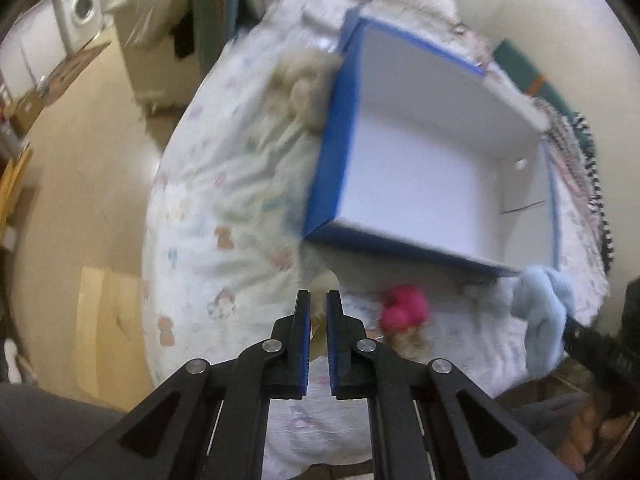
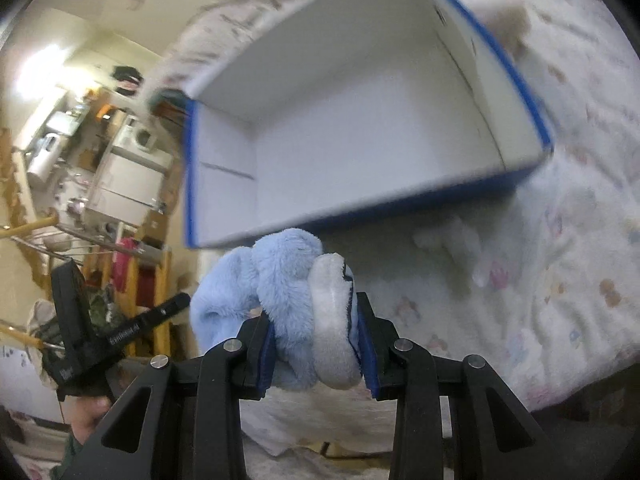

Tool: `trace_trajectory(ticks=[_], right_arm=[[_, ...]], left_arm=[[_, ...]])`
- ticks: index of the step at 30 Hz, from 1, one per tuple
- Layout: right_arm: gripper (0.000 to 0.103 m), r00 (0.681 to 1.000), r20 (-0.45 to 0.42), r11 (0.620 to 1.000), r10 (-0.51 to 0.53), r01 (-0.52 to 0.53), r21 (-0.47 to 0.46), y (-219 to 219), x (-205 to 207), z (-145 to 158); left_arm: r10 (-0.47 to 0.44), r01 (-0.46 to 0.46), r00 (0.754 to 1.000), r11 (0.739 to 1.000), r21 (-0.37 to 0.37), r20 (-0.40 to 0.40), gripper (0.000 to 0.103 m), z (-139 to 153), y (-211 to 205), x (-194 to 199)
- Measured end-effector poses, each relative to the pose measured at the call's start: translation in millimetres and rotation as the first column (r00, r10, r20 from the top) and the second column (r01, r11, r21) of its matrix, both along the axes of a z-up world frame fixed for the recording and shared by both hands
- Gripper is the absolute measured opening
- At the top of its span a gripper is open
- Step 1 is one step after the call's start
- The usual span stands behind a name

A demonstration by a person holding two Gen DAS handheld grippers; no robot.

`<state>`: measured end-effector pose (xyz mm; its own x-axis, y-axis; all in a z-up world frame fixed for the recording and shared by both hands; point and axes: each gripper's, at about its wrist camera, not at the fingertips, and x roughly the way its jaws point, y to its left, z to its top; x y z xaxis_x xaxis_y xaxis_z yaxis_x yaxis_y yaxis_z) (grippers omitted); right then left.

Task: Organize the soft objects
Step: 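Lift the scrunchies with the right tool while the left tool grasps the tan sponge, then lower both held items into the box and open both tools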

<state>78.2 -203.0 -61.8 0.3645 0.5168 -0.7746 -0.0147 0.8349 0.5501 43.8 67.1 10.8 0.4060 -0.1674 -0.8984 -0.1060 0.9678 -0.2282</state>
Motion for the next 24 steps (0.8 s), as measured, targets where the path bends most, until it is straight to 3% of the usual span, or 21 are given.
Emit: trace_trajectory(ticks=[5, 9, 16, 24], right_arm=[[0.037, 0.997, 0.080, 1.000, -0.018, 0.018, -0.002, -6, 17, 39], [0.037, 0.992, 0.116, 0.999, -0.039, 0.041, -0.022, -14, 39, 58], [0.037, 0.987, 0.146, 0.995, -0.066, 0.076, -0.063, -16, 83, 60], [0.037, 0.987, 0.141, 0.978, -0.073, 0.098, -0.183, -12, 108, 17]], left_arm=[[-0.049, 0.047, 0.994, 0.999, 0.016, 0.099, 0.007, 48, -15, 16], [-0.068, 0.066, 0.991, 0.998, 0.016, 0.120, 0.007, 58, -27, 44], [-0.120, 0.117, 0.989, 0.992, 0.043, 0.085, 0.007, 35, -60, 91], [-0.134, 0.129, 0.990, 0.986, 0.106, 0.035, 0.007, -19, -77, 125]])
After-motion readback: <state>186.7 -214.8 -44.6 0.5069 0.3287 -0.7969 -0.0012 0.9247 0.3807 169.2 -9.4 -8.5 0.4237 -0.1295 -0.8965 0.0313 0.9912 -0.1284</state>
